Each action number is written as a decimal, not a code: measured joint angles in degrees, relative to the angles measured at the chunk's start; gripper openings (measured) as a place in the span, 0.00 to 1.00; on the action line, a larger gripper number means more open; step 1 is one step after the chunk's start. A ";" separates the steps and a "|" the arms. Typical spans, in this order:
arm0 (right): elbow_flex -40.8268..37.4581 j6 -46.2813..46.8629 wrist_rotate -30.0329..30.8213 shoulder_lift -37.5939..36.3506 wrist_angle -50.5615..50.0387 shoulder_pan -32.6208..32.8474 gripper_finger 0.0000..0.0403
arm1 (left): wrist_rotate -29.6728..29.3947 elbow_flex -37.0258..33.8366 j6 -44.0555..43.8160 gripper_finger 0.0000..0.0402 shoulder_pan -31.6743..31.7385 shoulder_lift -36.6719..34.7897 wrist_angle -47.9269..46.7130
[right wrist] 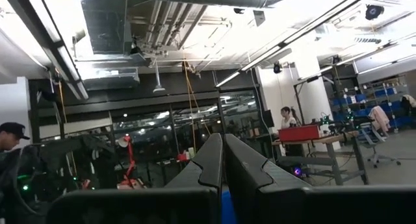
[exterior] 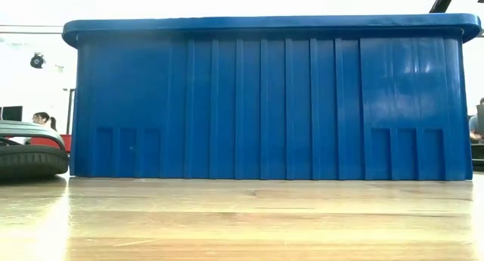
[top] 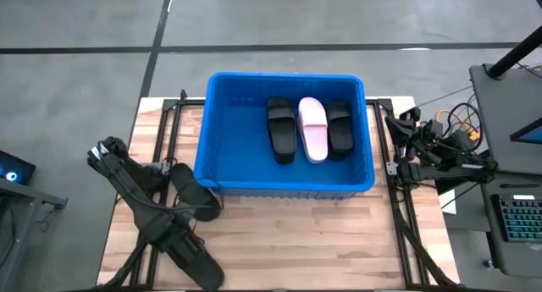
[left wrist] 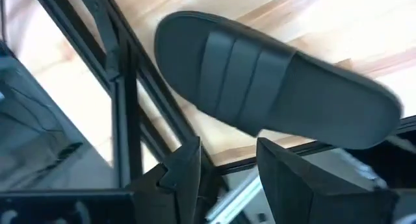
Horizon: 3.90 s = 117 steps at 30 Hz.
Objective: Pick and place slides into bin
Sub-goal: Put the black slide into the blue container
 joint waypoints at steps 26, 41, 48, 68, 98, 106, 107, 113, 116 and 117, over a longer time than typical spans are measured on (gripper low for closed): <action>0.00 3.66 -0.02 0.07 -5.97 0.01 0.02 | 3.09 -1.26 6.03 0.33 -0.58 13.81 13.95; 0.00 3.70 -0.01 0.07 -5.92 0.01 0.02 | 2.82 -1.42 1.59 0.33 -0.55 17.47 7.35; 0.00 5.84 -0.07 0.09 -5.91 0.02 0.02 | 2.22 -1.11 1.63 0.33 -0.47 19.01 9.27; 0.00 6.30 -0.35 0.09 -5.87 0.02 0.02 | 1.33 -1.34 2.16 0.33 -0.73 24.64 3.96; 0.00 6.06 -0.52 0.07 -5.88 0.02 0.02 | -10.84 0.36 16.23 0.01 -1.08 20.59 0.99; 0.00 6.08 -0.52 0.04 -6.16 0.01 0.02 | -23.85 5.49 27.47 0.00 0.95 12.22 3.87; 0.00 6.06 -0.53 0.04 -6.36 -0.01 0.02 | -24.49 6.12 29.07 0.00 1.34 11.47 4.50; 0.00 6.25 -0.52 0.07 -7.30 0.01 0.02 | -24.94 9.76 41.46 0.00 3.76 8.20 13.68; 0.00 6.25 -0.52 0.07 -8.07 0.01 0.02 | -25.28 10.54 46.28 0.00 5.42 7.01 19.22; 0.00 6.24 -0.54 0.07 -8.30 0.01 0.02 | -25.50 10.65 47.70 0.00 6.01 6.66 20.97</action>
